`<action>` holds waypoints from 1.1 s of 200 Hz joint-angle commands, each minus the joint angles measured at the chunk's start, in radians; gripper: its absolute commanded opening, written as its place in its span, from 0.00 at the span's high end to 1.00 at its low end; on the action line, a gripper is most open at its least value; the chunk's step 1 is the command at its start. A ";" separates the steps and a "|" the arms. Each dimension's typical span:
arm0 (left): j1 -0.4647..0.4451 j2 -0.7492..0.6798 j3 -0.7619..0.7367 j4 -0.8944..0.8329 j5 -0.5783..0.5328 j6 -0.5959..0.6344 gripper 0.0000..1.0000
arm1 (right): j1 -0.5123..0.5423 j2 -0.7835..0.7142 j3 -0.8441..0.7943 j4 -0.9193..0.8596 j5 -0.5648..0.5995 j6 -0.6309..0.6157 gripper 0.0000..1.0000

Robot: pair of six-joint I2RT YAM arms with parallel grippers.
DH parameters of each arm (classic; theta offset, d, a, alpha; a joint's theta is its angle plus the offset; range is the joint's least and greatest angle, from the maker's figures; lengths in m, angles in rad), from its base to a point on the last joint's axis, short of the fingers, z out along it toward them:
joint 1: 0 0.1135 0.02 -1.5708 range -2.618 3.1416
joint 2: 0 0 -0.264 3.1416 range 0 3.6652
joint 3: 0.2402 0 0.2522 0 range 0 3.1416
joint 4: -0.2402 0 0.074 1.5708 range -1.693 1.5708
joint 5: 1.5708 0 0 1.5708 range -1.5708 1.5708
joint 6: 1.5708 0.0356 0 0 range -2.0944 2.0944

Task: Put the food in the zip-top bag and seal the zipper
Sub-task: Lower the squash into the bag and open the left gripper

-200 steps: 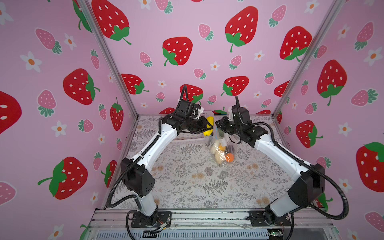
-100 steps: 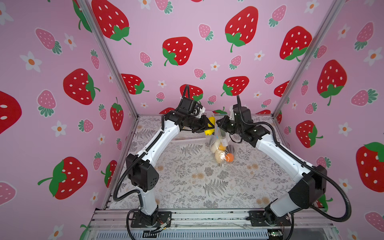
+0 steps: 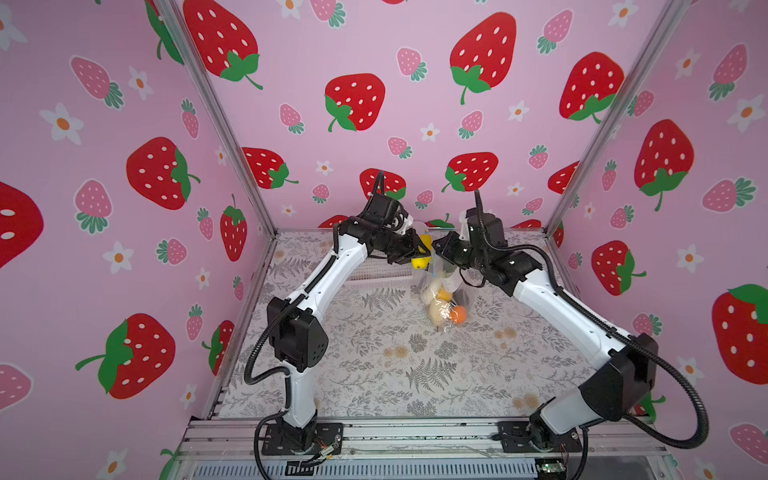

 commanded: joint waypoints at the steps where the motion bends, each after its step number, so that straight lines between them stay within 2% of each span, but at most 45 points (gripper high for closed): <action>1: -0.007 0.019 0.082 -0.028 -0.011 -0.012 0.71 | 0.011 -0.036 0.029 0.031 0.011 0.002 0.92; 71: -0.011 0.057 0.109 -0.011 -0.031 -0.057 0.71 | 0.018 -0.033 0.030 0.043 0.010 0.010 0.92; 133: -0.023 0.062 0.075 0.041 -0.015 -0.103 0.71 | 0.020 -0.041 0.024 0.052 0.007 0.015 0.92; 220: -0.058 0.087 0.081 0.106 -0.015 -0.126 0.66 | 0.029 -0.044 0.020 0.055 0.012 0.019 0.92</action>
